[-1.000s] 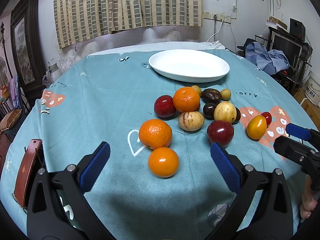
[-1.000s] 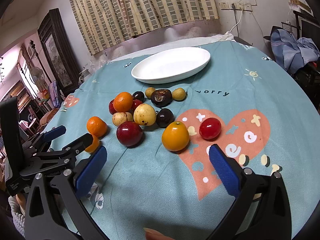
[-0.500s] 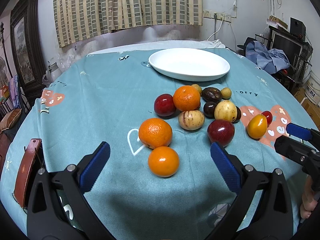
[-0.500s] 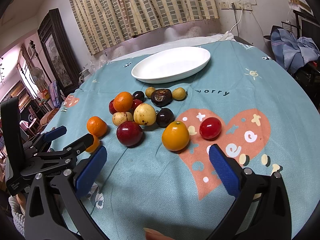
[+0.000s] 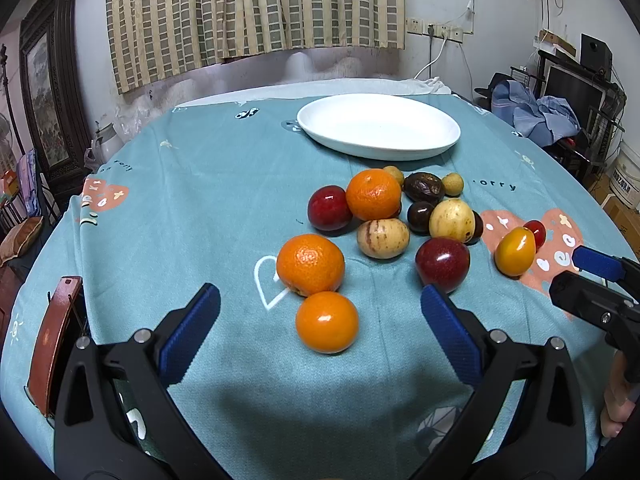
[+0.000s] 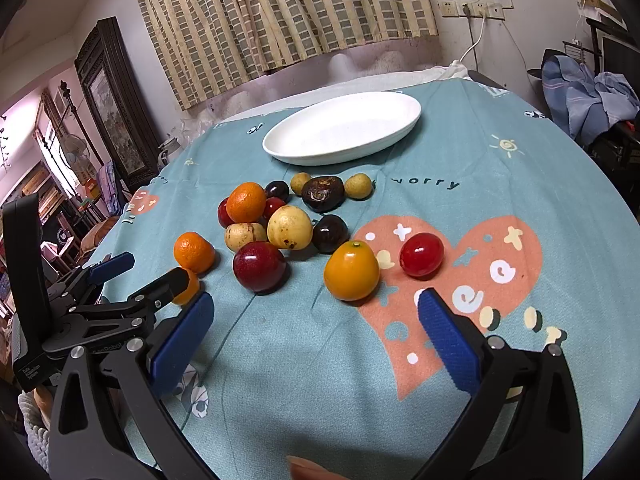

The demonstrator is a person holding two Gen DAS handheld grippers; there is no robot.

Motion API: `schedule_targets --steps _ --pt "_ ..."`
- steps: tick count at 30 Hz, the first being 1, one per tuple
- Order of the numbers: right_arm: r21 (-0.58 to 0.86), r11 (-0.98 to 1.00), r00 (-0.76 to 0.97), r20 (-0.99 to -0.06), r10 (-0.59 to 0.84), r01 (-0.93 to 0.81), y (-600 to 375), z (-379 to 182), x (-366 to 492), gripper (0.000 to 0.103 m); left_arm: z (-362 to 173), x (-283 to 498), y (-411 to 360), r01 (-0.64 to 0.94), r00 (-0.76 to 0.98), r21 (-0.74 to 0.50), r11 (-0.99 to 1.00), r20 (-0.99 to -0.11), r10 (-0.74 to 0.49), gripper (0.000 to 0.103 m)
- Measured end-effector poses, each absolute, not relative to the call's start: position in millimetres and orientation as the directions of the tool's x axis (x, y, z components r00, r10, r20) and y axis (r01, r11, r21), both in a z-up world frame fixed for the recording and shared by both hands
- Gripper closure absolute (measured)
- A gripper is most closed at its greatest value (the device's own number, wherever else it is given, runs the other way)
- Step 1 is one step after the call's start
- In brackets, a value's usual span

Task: Organize fruits

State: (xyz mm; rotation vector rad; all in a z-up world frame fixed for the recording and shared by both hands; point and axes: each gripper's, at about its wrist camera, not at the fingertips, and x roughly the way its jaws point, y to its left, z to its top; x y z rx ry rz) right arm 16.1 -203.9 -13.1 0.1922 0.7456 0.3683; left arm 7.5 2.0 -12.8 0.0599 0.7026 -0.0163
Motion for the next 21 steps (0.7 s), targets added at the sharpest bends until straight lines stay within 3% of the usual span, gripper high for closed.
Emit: schedule_targets --steps 6,13,18,21 --pt "0.414 0.873 0.576 -0.660 0.482 -0.256 -203.6 -35.6 24.8 0.001 -24.8 4.0 5.2 0.043 0.751 0.028 0.999 -0.660 -0.013 0.002" --pt "0.516 0.801 0.524 -0.612 0.592 -0.303 -214.8 -37.5 23.5 0.001 -42.5 7.7 1.3 0.110 0.676 0.008 0.994 -0.734 -0.069 0.002" --pt "0.281 0.901 0.540 -0.727 0.424 -0.329 -221.6 -24.2 26.3 0.002 -50.4 17.0 -3.1 0.151 0.608 0.008 0.989 -0.789 -0.086 0.002" --pt "0.186 0.922 0.565 -0.743 0.358 -0.339 -223.3 -20.6 30.2 0.015 -50.0 27.9 -7.4 0.172 0.576 0.019 0.985 -0.813 -0.085 0.002"
